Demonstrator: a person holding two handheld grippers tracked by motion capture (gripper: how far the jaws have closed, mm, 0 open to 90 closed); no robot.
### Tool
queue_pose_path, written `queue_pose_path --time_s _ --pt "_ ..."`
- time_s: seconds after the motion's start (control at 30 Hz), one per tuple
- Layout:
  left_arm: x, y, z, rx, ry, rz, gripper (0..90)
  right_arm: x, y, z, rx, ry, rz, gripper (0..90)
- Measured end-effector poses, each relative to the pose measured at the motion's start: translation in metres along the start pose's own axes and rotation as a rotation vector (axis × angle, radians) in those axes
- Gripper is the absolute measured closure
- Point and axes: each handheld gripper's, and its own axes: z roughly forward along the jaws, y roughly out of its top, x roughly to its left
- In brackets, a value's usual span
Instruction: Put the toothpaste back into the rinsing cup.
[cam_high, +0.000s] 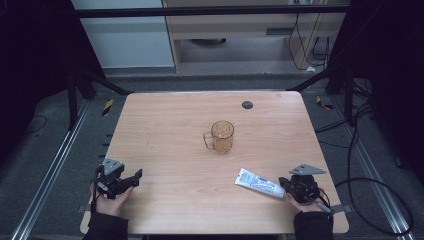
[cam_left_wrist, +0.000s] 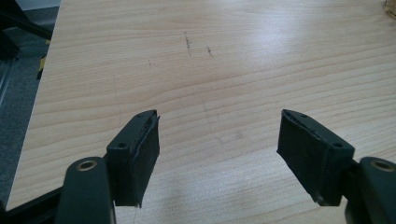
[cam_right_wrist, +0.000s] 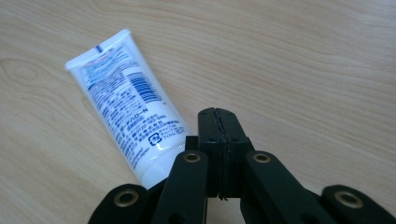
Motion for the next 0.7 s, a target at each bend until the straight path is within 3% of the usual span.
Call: queue_pose_path --time_s 0.7 --pt "0.000 0.000 0.000 0.002 -0.002 0.001 28.0 0.021 -0.011 -0.012 0.016 0.079 -0.030 89.7"
